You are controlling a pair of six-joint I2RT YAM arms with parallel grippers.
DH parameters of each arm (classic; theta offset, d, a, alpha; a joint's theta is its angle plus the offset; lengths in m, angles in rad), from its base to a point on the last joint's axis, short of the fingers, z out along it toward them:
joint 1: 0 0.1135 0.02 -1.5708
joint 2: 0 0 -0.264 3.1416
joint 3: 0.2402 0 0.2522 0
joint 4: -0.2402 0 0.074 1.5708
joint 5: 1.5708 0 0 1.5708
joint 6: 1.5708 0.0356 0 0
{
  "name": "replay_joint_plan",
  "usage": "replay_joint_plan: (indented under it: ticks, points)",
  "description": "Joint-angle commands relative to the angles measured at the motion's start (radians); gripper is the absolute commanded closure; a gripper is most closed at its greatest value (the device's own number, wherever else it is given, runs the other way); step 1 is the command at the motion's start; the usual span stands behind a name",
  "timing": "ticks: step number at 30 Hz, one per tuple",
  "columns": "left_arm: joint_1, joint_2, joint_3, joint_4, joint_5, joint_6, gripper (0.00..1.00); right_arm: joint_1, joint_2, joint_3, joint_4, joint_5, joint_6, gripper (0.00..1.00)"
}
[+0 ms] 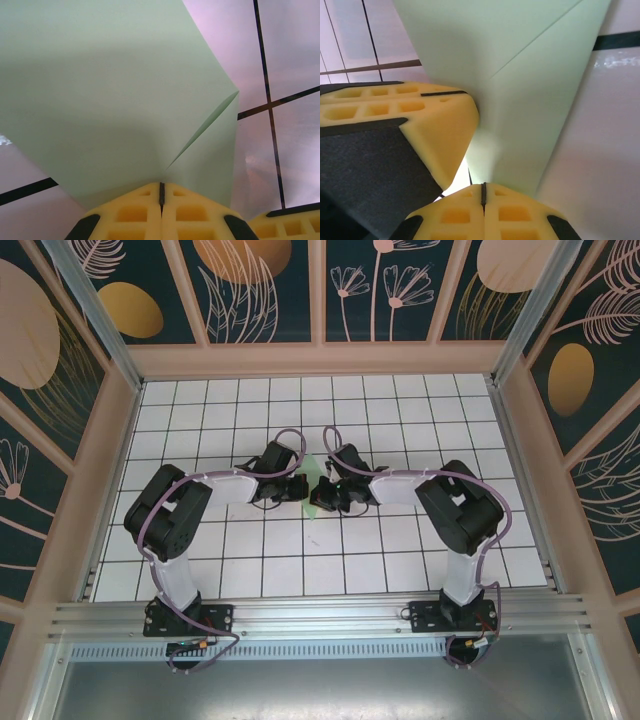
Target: Fold a paper plane with a square sheet of paper (pick it up from the middle)
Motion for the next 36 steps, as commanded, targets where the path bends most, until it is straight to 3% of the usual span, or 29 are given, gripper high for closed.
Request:
replay_joint_plan:
  ticks: [1,5,15,23,31,36]
  points:
    - [0.005,0.023,-0.025,-0.067,-0.050,-0.001,0.92,0.012,0.032,-0.038,-0.002,0.022,0.027,0.93]
    - [0.005,0.022,-0.025,-0.075,-0.057,0.002,0.92,0.009,0.021,-0.056,-0.032,0.076,0.010,0.94]
    - [0.005,0.020,-0.035,-0.061,-0.056,-0.006,0.92,0.028,-0.097,-0.064,0.016,-0.015,-0.004,0.93]
    - [0.006,0.022,-0.038,-0.058,-0.050,-0.011,0.92,0.034,-0.055,-0.116,0.088,-0.045,0.032,0.92]
    - [0.006,0.016,-0.036,-0.063,-0.052,-0.011,0.92,0.040,-0.030,-0.082,-0.080,0.055,-0.003,0.92]
    - [0.005,0.012,-0.036,-0.065,-0.054,-0.010,0.92,0.057,-0.076,-0.049,-0.076,0.050,-0.015,0.92]
